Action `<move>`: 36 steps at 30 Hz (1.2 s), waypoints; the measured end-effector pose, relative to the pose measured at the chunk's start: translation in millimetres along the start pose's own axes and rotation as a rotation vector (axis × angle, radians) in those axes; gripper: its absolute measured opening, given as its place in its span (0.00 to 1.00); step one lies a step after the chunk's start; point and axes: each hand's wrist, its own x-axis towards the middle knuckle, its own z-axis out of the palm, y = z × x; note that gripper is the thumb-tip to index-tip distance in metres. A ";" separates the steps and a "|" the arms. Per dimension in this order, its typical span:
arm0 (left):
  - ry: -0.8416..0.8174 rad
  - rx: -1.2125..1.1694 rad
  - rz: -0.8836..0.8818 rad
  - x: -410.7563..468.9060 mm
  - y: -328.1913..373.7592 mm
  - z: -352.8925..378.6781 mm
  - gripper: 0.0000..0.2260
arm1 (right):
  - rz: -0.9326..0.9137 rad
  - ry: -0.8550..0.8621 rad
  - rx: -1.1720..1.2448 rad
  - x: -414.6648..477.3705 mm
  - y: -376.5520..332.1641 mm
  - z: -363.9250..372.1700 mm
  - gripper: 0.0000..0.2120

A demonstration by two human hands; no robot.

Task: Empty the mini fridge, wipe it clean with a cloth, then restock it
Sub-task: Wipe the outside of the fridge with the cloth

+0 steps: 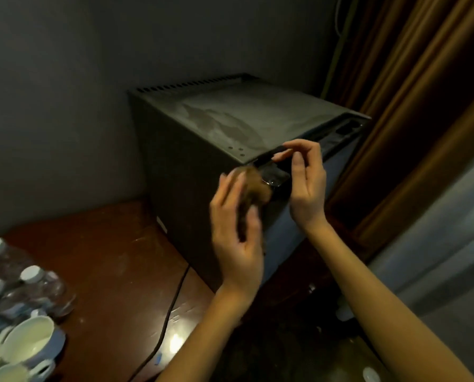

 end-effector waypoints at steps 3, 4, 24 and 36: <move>-0.066 0.130 0.155 19.8 -0.9 37.0 0.16 | -0.017 0.012 0.100 -1.3 6.4 -4.6 0.10; -0.035 0.154 0.189 20.1 -8.3 44.1 0.15 | -0.034 0.011 0.111 -1.7 8.4 -5.9 0.11; 0.061 0.044 -0.237 -71.9 -53.1 43.6 0.24 | 0.017 0.145 0.028 -10.9 -3.8 15.5 0.14; 0.109 -0.115 -1.196 -131.8 -104.2 21.3 0.23 | -0.066 0.185 -0.209 -39.2 -21.3 40.2 0.12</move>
